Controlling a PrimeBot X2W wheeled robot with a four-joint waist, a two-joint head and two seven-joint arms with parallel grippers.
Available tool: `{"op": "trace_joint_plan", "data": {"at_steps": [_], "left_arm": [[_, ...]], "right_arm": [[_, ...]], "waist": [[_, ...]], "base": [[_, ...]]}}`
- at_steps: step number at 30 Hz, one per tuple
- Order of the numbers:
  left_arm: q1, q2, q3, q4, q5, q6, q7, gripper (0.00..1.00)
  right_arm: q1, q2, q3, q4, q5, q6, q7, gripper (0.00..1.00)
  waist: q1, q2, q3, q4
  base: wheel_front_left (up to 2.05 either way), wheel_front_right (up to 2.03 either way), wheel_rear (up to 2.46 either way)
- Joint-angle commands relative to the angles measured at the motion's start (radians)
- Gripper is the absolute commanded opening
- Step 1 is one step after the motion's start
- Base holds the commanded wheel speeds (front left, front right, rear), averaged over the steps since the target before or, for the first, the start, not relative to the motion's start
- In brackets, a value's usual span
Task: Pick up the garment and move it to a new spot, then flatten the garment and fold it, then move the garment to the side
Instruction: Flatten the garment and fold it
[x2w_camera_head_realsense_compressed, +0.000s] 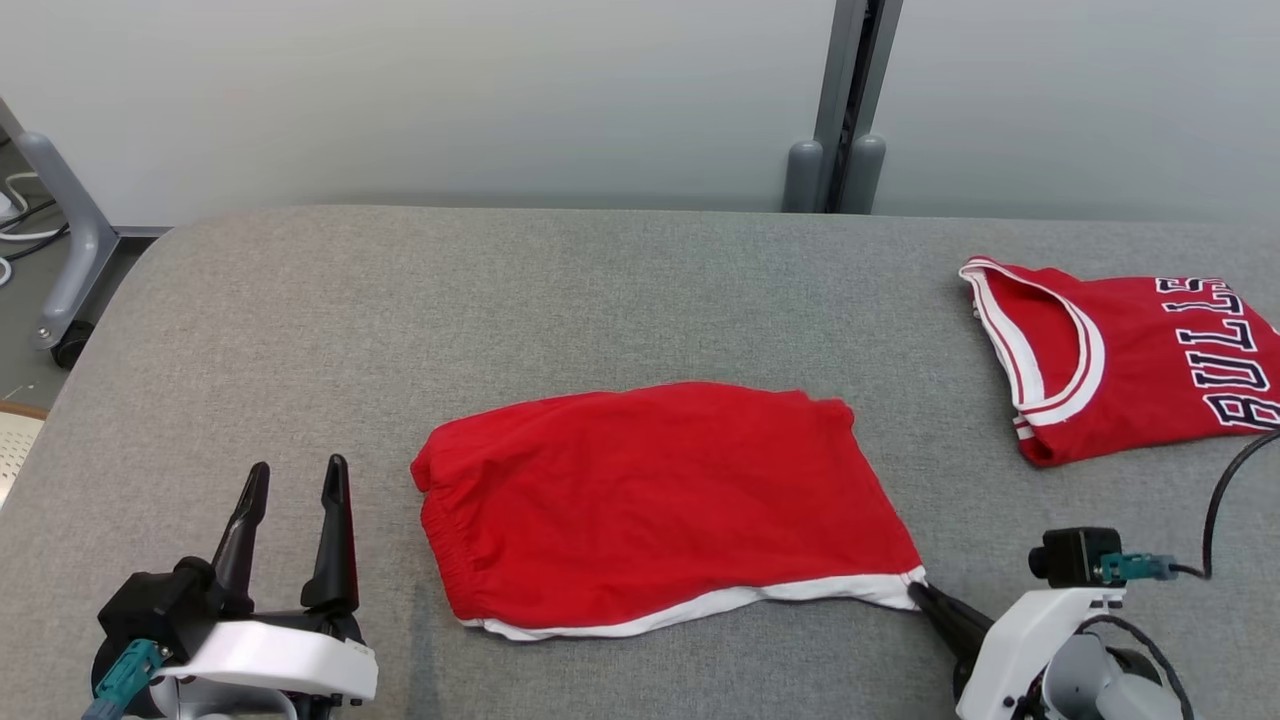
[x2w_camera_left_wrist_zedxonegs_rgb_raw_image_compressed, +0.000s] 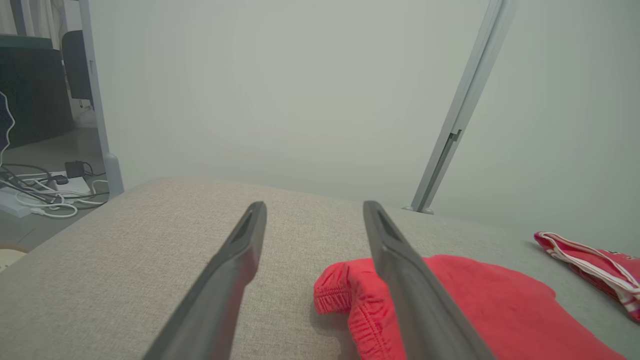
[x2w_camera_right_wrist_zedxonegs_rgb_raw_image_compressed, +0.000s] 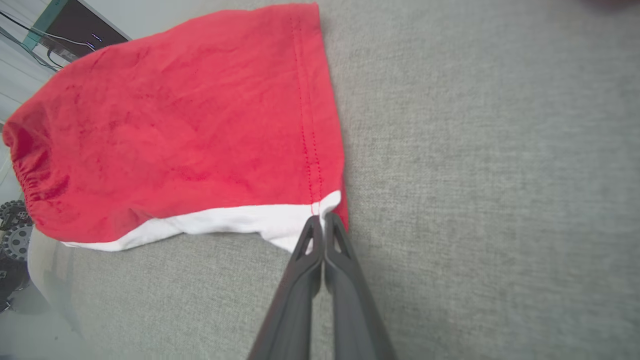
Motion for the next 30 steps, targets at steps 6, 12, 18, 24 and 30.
{"op": "trace_joint_plan", "data": {"at_steps": [6,12,18,24,30], "left_arm": [[-0.002,0.010,-0.004,0.001,-0.008,0.007,-0.005,1.00],[-0.005,0.012,-0.007,-0.004,-0.008,0.010,-0.005,1.00],[-0.006,0.014,-0.008,-0.011,-0.009,0.015,-0.006,1.00],[-0.027,0.018,-0.013,-0.018,-0.003,0.016,-0.006,1.00],[-0.029,0.025,-0.008,-0.026,-0.005,0.022,-0.006,1.00]], "right_arm": [[0.027,0.017,-0.048,0.002,-0.052,0.001,-0.020,1.00],[0.020,0.021,-0.103,-0.028,-0.115,0.001,-0.092,1.00],[0.036,0.038,-0.157,-0.083,-0.148,0.001,-0.150,1.00],[0.044,0.031,-0.209,-0.164,-0.191,0.001,-0.213,1.00],[0.048,0.042,-0.293,-0.260,-0.315,0.001,-0.286,1.00]], "waist": [[0.0000,0.0000,0.003,-0.007],[0.0000,0.0000,0.002,-0.016],[0.0000,0.0000,-0.002,-0.023],[0.0000,0.0000,-0.006,-0.026],[0.0000,0.0000,-0.007,-0.040]], "base": [[0.00,0.00,0.00],[0.00,0.00,0.00],[0.00,0.00,0.00],[0.00,0.00,0.00],[0.00,0.00,0.00]]}}
